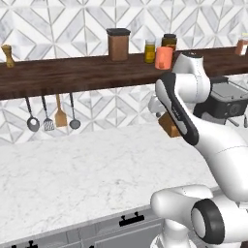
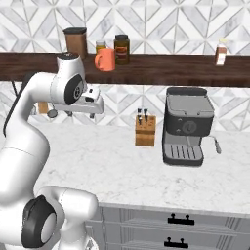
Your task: Gather all objects into one cabinet and sort the glasses and bowls to opposite sides.
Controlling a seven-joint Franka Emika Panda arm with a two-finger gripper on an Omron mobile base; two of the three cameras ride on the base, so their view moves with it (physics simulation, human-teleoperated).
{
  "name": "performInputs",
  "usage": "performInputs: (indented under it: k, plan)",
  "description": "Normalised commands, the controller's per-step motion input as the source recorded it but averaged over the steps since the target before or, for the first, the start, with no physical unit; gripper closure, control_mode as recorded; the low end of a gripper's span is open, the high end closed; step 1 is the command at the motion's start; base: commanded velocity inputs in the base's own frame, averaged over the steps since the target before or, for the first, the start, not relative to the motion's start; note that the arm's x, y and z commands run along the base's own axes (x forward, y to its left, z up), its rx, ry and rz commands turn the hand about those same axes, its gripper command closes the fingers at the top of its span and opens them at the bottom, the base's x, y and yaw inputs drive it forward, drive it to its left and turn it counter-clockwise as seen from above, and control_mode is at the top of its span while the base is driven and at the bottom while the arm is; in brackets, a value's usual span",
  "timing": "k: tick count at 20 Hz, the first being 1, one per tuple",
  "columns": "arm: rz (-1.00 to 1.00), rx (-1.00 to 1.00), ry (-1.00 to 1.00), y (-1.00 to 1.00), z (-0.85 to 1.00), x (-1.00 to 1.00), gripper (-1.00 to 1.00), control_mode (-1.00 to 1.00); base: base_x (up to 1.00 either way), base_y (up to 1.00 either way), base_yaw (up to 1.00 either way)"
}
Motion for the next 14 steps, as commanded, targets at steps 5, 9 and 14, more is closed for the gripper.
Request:
performInputs:
  k: [5,9,14]
  plan:
    - [0.0,0.0,0.0,0.0,0.0,0.0,-1.0,1.0,0.0,0.0,0.0]
    - [0.0,0.0,0.0,0.0,0.0,0.0,-1.0,1.0,0.0,0.0,0.0]
    - [0.0,0.01,-0.16,-0.02,0.05,0.04,-1.0,-1.0,0.0,0.0,0.0]
